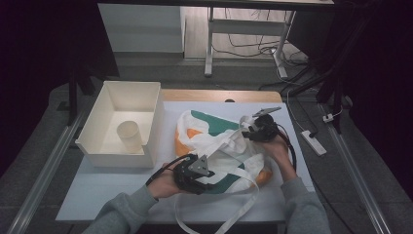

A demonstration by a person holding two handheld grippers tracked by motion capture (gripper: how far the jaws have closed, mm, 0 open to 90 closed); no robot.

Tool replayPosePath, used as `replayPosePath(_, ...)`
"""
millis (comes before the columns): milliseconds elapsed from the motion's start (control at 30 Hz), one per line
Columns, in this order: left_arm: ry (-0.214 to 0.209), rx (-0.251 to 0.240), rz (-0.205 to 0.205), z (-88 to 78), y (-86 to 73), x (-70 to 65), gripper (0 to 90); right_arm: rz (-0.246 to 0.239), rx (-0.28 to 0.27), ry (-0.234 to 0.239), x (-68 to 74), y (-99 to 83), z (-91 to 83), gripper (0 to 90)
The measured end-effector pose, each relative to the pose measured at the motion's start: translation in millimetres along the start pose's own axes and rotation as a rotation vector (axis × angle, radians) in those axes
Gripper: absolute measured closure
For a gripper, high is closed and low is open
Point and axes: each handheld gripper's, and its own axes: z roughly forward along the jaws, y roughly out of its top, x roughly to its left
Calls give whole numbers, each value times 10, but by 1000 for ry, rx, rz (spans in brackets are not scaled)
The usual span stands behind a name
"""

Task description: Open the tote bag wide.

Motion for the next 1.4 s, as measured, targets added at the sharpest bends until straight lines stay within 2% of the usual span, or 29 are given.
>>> replayPosePath(133, 55, -42, -23, -128, 57, 24, 485, 52, -90, 50, 8, -5, -415, 381)
replayPosePath(233, 89, -57, -60, -166, 79, 82, 462, 67, -119, 55, 37, -41, -641, 336)
replayPosePath(433, 132, -63, -132, -142, 92, 242, 443, 66, -158, 16, 128, -120, -914, 285)
replayPosePath(533, 141, -61, -152, -124, 88, 301, 440, 85, -205, -3, 91, -143, -1046, 292)
replayPosePath(633, 145, -61, -162, -126, 76, 332, 436, 97, -222, 17, 14, -192, -1167, 302)
replayPosePath(767, 153, -62, -179, -126, 58, 378, 425, 94, -218, 27, 1, -270, -1243, 305)
replayPosePath(967, 165, -57, -206, -125, 26, 443, 412, 67, -240, 32, 152, -315, -1344, 312)
replayPosePath(1133, 170, -57, -212, -132, 15, 463, 407, 25, -251, 64, 360, -315, -1387, 320)
replayPosePath(1400, 180, -57, -222, -109, 24, 502, 395, -86, -185, 156, 783, -276, -1196, 322)
